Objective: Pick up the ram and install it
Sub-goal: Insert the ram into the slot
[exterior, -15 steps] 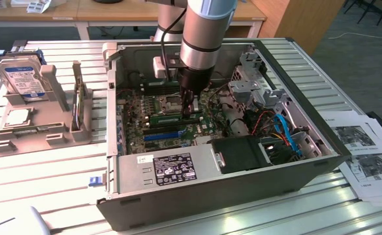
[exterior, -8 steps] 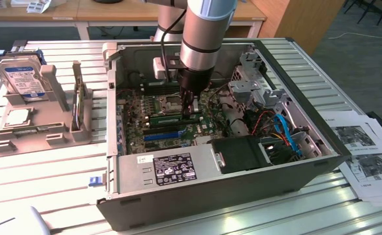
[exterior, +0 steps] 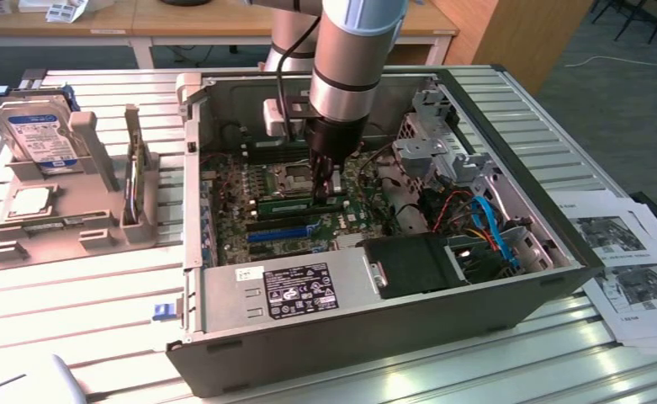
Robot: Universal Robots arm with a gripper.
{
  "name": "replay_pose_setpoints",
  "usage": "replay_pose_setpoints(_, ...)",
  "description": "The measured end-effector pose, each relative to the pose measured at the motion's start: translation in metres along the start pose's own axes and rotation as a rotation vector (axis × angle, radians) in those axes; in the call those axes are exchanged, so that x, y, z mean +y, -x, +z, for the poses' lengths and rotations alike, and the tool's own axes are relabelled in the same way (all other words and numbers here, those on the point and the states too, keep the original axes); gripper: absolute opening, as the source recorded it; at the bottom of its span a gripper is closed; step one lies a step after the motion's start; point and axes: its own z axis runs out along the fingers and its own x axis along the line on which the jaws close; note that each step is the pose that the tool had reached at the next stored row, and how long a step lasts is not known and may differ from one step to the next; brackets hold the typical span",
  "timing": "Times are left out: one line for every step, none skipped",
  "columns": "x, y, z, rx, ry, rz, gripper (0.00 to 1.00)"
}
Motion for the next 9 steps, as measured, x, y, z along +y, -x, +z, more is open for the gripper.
replay_pose_setpoints(0.0000, 0.0000, 0.0000, -0.0002, -0.0001, 0.000, 0.13)
replay_pose_setpoints(0.0000, 0.0000, 0.0001, -0.0002, -0.0002, 0.000, 0.13)
replay_pose_setpoints(0.0000, 0.0000, 0.0001, -0.0002, -0.0001, 0.000, 0.19)
replay_pose_setpoints(0.0000, 0.0000, 0.0001, -0.0001, -0.0001, 0.000, 0.25)
replay_pose_setpoints(0.0000, 0.0000, 0.0000, -0.0001, -0.0001, 0.000, 0.25)
replay_pose_setpoints(0.0000, 0.0000, 0.0001, -0.0001, -0.0001, 0.000, 0.25)
replay_pose_setpoints(0.0000, 0.0000, 0.0000, -0.0001, -0.0001, 0.000, 0.31)
replay_pose_setpoints(0.0000, 0.0000, 0.0000, -0.0001, 0.0000, 0.000, 0.31)
replay_pose_setpoints(0.0000, 0.0000, 0.0000, -0.0001, 0.0000, 0.000, 0.31)
